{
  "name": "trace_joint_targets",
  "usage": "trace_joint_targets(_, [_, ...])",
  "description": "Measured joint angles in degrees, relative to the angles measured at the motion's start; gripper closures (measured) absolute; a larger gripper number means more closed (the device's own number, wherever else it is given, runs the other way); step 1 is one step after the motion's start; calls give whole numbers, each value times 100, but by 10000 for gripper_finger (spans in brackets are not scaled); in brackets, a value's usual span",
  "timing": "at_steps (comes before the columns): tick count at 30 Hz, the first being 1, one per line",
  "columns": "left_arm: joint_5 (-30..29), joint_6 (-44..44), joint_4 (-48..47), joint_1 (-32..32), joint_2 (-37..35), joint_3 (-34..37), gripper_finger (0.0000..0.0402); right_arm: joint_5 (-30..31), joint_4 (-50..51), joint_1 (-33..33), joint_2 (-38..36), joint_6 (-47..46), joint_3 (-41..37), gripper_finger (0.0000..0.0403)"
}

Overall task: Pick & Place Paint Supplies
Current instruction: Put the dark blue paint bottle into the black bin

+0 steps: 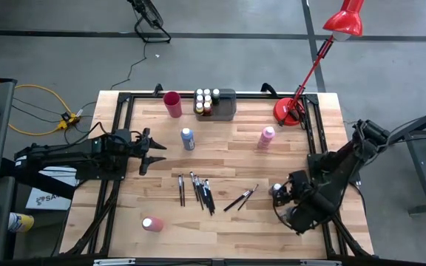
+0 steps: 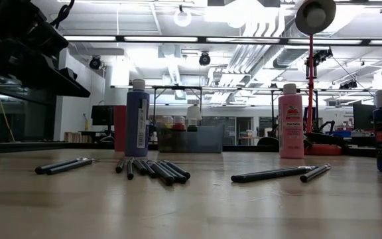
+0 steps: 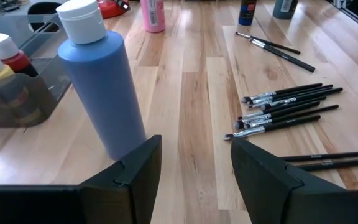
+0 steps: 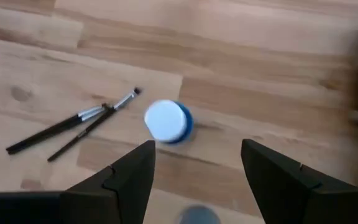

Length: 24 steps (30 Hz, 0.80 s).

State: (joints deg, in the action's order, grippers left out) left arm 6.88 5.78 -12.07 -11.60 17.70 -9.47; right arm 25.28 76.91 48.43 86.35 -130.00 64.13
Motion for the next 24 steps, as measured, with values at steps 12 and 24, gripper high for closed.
trace_joint_targets(12, [-5, -24, -2, 0, 0, -2, 215, 85, 361, -4, -417, 49, -18, 171])
trace_joint_targets(24, [-16, 23, -9, 0, 2, -4, 215, -232, 1334, -2, -1526, 2092, -17, 171])
